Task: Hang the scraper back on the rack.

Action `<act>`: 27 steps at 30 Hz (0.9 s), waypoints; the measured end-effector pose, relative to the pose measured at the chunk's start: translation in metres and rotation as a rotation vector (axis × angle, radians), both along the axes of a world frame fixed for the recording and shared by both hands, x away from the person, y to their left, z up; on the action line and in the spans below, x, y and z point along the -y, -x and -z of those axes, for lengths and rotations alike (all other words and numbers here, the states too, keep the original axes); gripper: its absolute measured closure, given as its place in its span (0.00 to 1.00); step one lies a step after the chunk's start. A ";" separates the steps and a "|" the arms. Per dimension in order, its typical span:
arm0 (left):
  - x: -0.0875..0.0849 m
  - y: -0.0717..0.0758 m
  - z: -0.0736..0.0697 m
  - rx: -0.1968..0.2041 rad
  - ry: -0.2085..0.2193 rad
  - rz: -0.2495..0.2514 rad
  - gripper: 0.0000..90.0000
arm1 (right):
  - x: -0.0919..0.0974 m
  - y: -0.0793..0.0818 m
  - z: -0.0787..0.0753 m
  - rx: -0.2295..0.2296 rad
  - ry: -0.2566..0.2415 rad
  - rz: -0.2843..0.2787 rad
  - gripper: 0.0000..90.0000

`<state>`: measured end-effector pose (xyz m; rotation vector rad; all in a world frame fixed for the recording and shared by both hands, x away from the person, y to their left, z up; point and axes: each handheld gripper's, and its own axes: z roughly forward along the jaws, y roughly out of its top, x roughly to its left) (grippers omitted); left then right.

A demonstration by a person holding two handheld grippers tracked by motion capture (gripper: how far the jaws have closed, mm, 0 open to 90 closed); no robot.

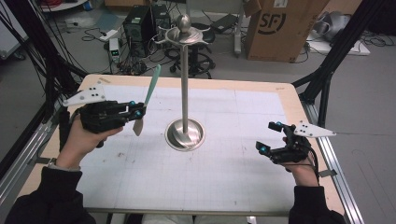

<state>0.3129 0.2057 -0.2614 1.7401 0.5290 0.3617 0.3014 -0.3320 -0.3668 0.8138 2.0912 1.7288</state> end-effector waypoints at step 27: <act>0.005 -0.020 -0.023 0.050 0.061 -0.046 0.89 | 0.000 0.000 0.001 -0.007 -0.002 -0.005 0.00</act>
